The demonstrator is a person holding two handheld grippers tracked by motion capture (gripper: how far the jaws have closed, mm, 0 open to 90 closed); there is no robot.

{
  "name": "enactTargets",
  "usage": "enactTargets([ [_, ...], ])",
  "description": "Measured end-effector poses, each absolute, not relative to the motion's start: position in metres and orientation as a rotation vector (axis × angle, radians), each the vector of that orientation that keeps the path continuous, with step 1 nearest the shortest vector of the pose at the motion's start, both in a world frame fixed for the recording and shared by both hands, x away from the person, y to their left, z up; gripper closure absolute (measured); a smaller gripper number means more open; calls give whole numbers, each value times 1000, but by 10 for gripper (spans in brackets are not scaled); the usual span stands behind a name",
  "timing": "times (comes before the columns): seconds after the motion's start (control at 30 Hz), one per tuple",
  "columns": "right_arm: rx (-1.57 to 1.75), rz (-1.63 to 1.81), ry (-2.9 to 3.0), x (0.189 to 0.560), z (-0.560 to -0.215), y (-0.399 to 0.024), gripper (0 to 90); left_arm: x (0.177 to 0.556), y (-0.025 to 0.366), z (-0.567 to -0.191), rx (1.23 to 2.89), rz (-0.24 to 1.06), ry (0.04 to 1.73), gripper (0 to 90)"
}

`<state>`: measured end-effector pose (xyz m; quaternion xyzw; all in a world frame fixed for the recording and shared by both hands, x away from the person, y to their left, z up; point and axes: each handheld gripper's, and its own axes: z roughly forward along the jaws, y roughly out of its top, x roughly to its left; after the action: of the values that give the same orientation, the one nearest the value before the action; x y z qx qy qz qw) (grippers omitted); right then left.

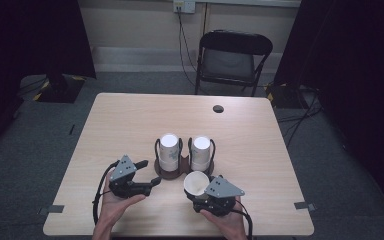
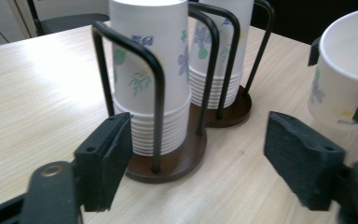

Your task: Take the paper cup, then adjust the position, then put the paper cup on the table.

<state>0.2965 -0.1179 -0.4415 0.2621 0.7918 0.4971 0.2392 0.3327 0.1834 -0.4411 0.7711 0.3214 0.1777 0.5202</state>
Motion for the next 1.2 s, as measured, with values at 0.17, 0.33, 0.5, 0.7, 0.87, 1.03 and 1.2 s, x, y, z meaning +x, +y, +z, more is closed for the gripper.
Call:
enactTargets([
  [0.17,748,1357,2144,297,-442,-127,302,332,190,-447,1826,473,813,192],
  [0.33,773,1325,2121,298,-440,-136,300,332,198,-455,1808,506,862,185],
  [0.5,814,1325,2081,302,-435,-148,300,330,205,-463,1777,531,913,165],
  [0.7,880,1310,2061,311,-434,-160,301,327,211,-470,1743,608,969,155],
  [0.87,948,1318,2023,319,-431,-169,300,326,214,-478,1729,676,1003,155],
  [1.03,978,1322,1983,329,-426,-176,301,325,217,-483,1726,694,1027,155],
  [1.2,1008,1330,1935,339,-420,-183,301,326,218,-487,1726,700,1036,156],
])
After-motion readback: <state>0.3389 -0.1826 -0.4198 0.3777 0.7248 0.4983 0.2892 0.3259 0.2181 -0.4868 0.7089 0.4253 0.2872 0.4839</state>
